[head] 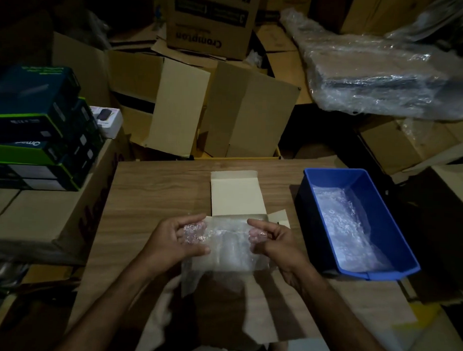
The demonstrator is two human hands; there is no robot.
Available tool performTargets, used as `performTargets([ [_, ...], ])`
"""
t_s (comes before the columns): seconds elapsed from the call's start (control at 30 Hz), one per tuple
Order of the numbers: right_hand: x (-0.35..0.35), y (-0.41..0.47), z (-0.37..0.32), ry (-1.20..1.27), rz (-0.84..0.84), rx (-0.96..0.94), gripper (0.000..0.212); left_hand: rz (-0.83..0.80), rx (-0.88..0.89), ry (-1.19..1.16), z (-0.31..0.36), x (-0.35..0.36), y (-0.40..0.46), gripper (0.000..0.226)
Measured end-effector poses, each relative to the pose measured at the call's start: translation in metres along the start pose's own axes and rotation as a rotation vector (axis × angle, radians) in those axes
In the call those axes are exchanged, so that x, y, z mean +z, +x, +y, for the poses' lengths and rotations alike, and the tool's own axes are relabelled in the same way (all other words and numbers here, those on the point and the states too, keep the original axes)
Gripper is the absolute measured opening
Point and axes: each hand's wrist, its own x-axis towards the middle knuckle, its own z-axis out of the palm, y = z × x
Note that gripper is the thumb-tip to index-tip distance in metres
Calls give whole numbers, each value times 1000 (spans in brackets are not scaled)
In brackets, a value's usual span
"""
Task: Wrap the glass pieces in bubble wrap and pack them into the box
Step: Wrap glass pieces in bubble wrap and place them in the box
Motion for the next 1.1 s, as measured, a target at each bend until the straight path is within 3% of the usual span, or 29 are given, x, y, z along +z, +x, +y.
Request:
performTargets([
  [0.1, -2, -5, 0, -166, -2, -98, 58, 56, 10, 275, 8, 1, 0, 73],
  [0.2, 2, -5, -1, -523, 90, -277, 29, 135, 86, 627, 11, 3, 1, 35],
  [0.27, -1, -3, -4, -599, 83, -364, 5, 133, 150, 711, 13, 1, -1, 11],
  [0.3, -6, -2, -6, -612, 45, -367, 4, 108, 182, 723, 13, -2, 0, 8],
  [0.37, -20, -2, -11, -507, -63, -256, 7, 23, 164, 515, 17, -5, -1, 11],
  [0.43, -25, -7, -13, -254, -159, -118, 10, -55, 52, 103, 22, -2, -3, 22],
  [0.57, -9, -10, -7, 30, -8, -172, 19, 28, -49, -187, 12, 18, -2, 34],
  [0.63, -3, -12, -1, 89, 81, -120, 34, 171, -93, -172, 2, 24, 0, 42],
  [0.73, -10, -16, 11, 142, 10, -135, 57, 247, -12, -95, -10, 22, 1, 53],
  [0.8, -16, -18, 16, 72, -23, -190, 63, 183, 28, -134, -16, 16, 1, 49],
  [0.93, -23, -15, 19, -98, -81, -268, 46, -80, 27, -196, -18, 4, -3, 60],
  [1.03, -21, -12, 21, -185, -96, -253, 55, -92, -20, 47, -12, 4, -5, 72],
  [1.1, -22, -8, 21, -288, -98, -270, 53, -35, -39, 328, -6, 8, -2, 64],
])
